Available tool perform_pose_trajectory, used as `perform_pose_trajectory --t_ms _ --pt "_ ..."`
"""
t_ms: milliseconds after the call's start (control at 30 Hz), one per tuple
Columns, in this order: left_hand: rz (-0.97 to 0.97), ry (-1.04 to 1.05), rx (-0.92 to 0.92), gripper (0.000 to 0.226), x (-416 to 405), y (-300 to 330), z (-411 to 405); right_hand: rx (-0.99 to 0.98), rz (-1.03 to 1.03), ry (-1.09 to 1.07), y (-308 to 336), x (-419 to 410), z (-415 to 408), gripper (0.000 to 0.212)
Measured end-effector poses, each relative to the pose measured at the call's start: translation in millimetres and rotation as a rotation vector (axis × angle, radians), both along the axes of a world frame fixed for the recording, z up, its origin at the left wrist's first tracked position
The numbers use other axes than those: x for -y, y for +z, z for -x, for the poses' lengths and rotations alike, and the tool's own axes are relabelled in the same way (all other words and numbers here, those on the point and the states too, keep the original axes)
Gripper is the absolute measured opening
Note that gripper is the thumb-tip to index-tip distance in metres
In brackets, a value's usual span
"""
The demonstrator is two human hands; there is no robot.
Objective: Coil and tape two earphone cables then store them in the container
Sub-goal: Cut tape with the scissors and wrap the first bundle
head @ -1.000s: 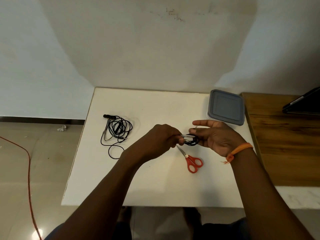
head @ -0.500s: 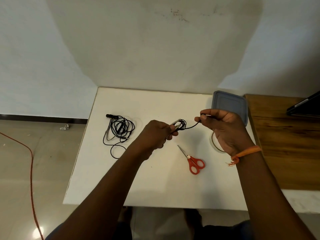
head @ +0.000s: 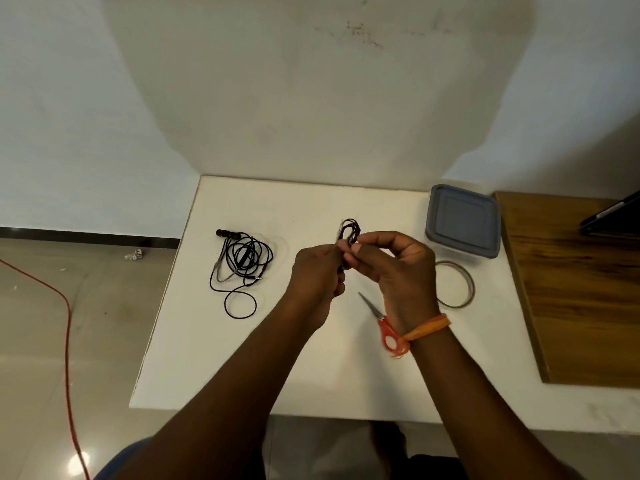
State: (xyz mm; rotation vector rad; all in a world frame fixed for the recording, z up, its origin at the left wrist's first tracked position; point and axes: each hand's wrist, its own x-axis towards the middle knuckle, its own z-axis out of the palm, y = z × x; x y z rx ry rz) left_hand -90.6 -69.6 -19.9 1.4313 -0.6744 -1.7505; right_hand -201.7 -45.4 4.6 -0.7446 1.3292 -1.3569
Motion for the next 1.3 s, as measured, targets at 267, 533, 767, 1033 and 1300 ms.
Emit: perform_pose_trajectory --t_ms 267,533,767,1033,1300 --pt "0.161 0.01 0.143 0.027 1.1 3.2 -0.7 -0.547 0.124 -0.091 -10.5 -1.9 -10.7 0.029" --pt "0.38 -0.105 0.294 0.024 1.9 3.9 -6.9 -0.689 0.183 -0.137 -4.0 -2.8 -15.1 0.036" --pt "0.469 -0.183 0.321 0.026 8.9 5.9 -17.3 -0.281 -0.003 0.007 12.7 2.7 0.0 0.044" --pt "0.514 -0.35 0.458 0.024 8.5 11.3 -16.3 -0.312 -0.144 0.048 16.6 11.6 27.6 0.024" --pt "0.702 -0.718 0.76 0.026 1.7 5.3 -13.2 -0.183 -0.422 0.246 16.1 14.1 62.0 0.033"
